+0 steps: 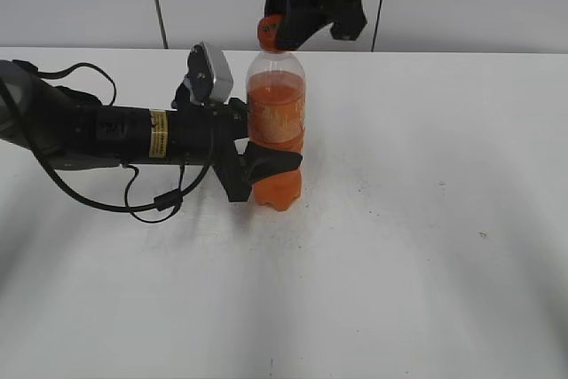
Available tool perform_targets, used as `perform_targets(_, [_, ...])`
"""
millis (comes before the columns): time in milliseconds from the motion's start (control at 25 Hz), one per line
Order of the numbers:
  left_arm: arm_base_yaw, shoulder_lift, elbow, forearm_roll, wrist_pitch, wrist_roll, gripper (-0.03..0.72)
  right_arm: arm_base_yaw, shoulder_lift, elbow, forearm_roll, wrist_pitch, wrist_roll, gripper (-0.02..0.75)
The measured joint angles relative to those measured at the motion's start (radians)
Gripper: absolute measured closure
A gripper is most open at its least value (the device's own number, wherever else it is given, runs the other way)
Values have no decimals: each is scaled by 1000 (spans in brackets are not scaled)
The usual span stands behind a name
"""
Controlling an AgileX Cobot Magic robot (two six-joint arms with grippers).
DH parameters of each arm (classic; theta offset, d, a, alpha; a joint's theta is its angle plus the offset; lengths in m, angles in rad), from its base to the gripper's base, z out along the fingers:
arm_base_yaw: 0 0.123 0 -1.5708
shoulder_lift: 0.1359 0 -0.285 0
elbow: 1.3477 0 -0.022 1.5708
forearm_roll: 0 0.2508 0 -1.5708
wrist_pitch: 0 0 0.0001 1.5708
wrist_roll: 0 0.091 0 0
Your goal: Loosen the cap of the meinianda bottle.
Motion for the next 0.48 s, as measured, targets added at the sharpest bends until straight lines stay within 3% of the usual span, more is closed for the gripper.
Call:
perform_targets(160, [0,0,0,-1,0,0,270,0,-1,0,1,-1,-161,467])
perform_targets(480, [0,0,0,0,0,0,270,0,-6,0,23,1,-188,468])
